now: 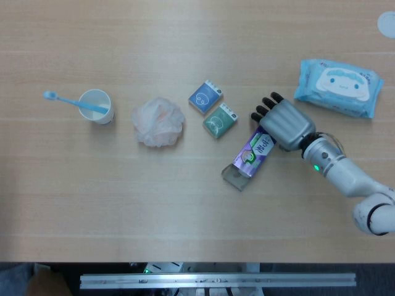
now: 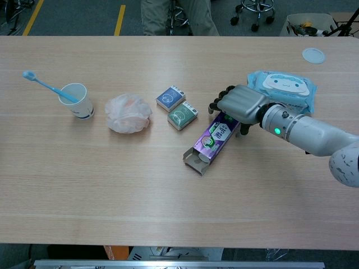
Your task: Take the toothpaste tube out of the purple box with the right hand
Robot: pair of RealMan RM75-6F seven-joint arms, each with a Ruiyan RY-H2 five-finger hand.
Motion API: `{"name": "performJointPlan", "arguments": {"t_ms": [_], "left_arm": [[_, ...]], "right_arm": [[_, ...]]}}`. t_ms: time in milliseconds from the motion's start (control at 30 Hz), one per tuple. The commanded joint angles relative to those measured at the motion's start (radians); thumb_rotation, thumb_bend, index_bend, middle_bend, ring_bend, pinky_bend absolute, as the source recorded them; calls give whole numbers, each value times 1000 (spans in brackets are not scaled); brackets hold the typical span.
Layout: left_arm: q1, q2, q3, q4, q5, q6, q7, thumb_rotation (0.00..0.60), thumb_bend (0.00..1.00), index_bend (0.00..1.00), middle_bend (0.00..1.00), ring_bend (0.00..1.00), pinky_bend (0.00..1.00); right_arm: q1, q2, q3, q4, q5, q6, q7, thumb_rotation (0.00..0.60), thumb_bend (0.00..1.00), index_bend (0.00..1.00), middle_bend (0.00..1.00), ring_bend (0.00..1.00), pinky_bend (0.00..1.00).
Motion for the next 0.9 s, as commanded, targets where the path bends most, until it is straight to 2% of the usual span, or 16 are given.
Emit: {"name": "performJointPlan", "arguments": {"t_ms": [33,233,333,700,900], "left_arm": [[1,0,0,1,2,1,-1,600,319,0,0,0,45],[-1,-2,-1,2,-2,-6,0,600,319,0,0,0,45],[-4,-3,-2,1,-1,-10,2,600,319,0,0,0,45],[-5,4,-6,-11,-5,-12,12,600,319,0,0,0,45],[-12,2,-7,-19,3,-16,23,600,319,0,0,0,45]], "right_arm": [[-2,-16,-4,43,-19,13,18,600,147,411,400,300,344],[-6,-9,0,70,-55,37,80,600,155,518,482,394,528],[-6,3,7,76,-65,49,101,600,155,529,491,411,566],[24,111,61,65,-67,54,125,600,156,531,492,429,586],[57,167,57,37,-91,38,57,600,155,531,492,429,586]]}}
